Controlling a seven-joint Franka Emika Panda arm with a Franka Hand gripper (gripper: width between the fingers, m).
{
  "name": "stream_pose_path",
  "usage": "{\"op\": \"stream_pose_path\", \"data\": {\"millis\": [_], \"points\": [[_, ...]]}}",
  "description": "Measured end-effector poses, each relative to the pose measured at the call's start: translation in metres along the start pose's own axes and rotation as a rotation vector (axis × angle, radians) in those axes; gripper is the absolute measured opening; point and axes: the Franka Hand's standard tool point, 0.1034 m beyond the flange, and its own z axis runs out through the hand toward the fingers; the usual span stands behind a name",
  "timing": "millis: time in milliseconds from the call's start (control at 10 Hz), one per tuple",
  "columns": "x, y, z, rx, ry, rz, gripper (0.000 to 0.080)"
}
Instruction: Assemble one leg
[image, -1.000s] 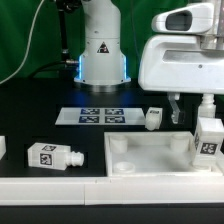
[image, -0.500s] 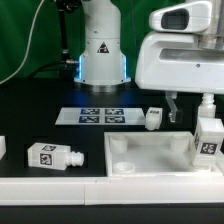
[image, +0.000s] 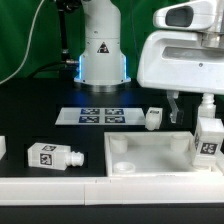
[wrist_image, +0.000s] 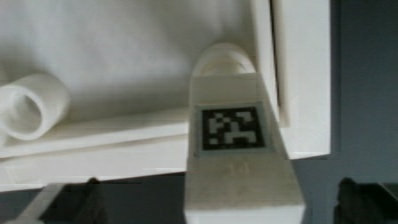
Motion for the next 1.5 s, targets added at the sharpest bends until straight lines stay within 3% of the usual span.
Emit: {"op": "stream_pose_path", "data": {"millis": [400, 600, 700, 1100, 1300, 1500], "points": [[0.001, 0.0011, 0.0076, -0.006, 0.001, 0.026, 0.0606], [0.0012, 0.0012, 0.0076, -0.005, 0.002, 0.067, 0.0335], [0.0021, 0.0011, 0.0071, -0.004, 0.006, 0.085, 0.0289], [0.0017, 0.0012, 0.0074, -0.002, 0.01, 0.383, 0.0289], [-0.0042, -0.0006, 0.0069, 0.008, 0.041, 0.672, 0.0289], [-0.0052, 0.0009, 0.0067, 0.001, 0.032, 0.884, 0.0289]]}}
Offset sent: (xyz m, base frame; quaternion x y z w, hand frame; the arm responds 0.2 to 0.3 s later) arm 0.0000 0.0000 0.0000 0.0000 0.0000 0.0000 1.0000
